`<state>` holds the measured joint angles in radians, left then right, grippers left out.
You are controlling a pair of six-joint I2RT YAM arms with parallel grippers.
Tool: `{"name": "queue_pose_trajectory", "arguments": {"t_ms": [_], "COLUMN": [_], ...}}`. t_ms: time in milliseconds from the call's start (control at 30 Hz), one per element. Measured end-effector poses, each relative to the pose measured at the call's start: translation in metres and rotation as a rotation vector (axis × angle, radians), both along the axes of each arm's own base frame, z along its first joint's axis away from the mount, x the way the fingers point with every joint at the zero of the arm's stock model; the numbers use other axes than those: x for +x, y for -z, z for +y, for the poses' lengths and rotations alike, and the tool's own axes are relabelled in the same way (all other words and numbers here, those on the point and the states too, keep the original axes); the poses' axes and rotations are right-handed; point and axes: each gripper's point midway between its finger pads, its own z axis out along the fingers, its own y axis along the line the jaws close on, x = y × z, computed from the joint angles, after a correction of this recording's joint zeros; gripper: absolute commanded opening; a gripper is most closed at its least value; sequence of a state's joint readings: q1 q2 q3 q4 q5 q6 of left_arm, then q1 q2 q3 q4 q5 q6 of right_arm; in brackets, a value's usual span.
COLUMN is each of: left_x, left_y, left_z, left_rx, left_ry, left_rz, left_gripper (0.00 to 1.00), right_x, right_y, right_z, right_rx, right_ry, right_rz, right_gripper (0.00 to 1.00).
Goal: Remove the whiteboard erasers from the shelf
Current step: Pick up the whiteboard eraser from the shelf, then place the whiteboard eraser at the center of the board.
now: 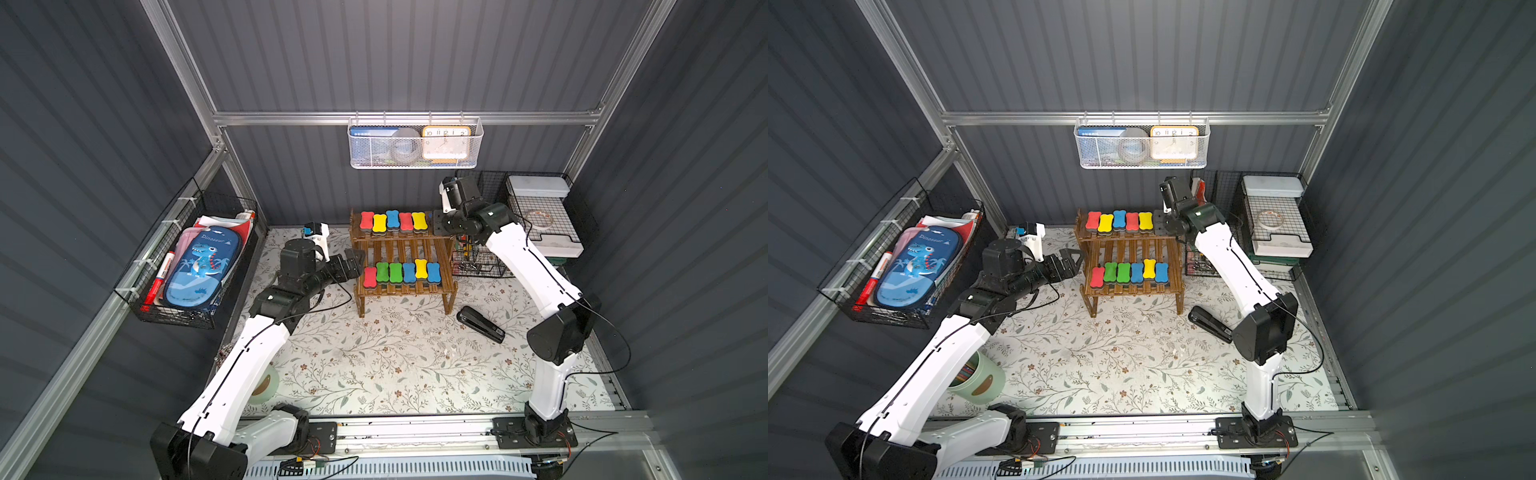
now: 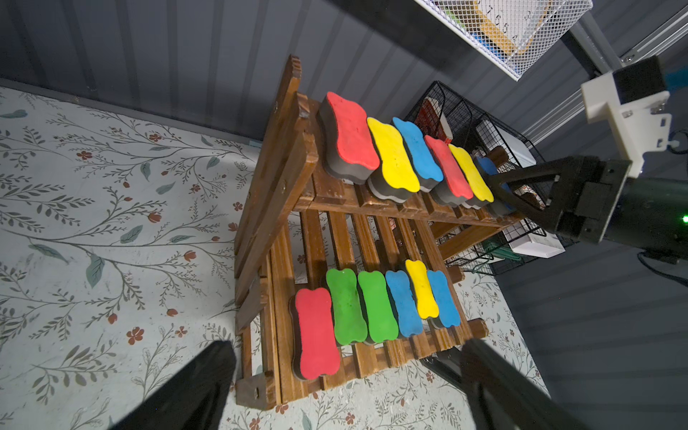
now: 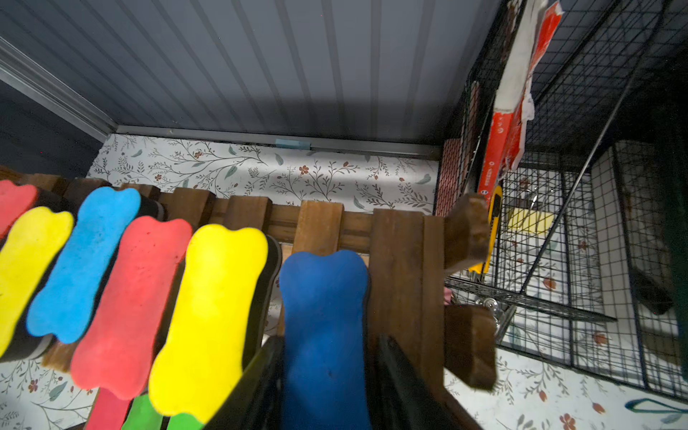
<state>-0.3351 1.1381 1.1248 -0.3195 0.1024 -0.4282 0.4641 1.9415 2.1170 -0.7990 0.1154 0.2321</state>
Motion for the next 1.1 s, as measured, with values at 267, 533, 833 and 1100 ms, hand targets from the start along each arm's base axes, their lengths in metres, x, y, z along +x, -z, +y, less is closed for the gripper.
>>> {"name": "queue_pose_trajectory", "arguments": {"t_ms": [267,533,833,1100], "left_x": [0.002,0.002,0.000,-0.001], "left_y": [0.001,-0.001,-0.001,-0.002], "left_z": [0.004,0.009,0.011,0.014], "left_rx": [0.006,0.015,0.019,0.023], "left_ry": [-0.026,-0.054,-0.061,-0.070], "left_rz": [0.000,-0.004,-0.002,-0.004], "left_gripper": [0.99,0.99,0.99,0.99], "right_x": [-0.001,-0.046,-0.135,-0.201], "right_y": [-0.009,-0.055,-0.032,0.078], "right_z": [-0.001,-0.014,-0.034,-0.028], "right_rx": [0.006,0.132,0.296,0.313], "right_ry": [-0.002,-0.007,-0.017,-0.011], "right_rz": [-0.020,-0.104,-0.085,0.143], "right_gripper": [0.31,0.30,0.29,0.28]}}
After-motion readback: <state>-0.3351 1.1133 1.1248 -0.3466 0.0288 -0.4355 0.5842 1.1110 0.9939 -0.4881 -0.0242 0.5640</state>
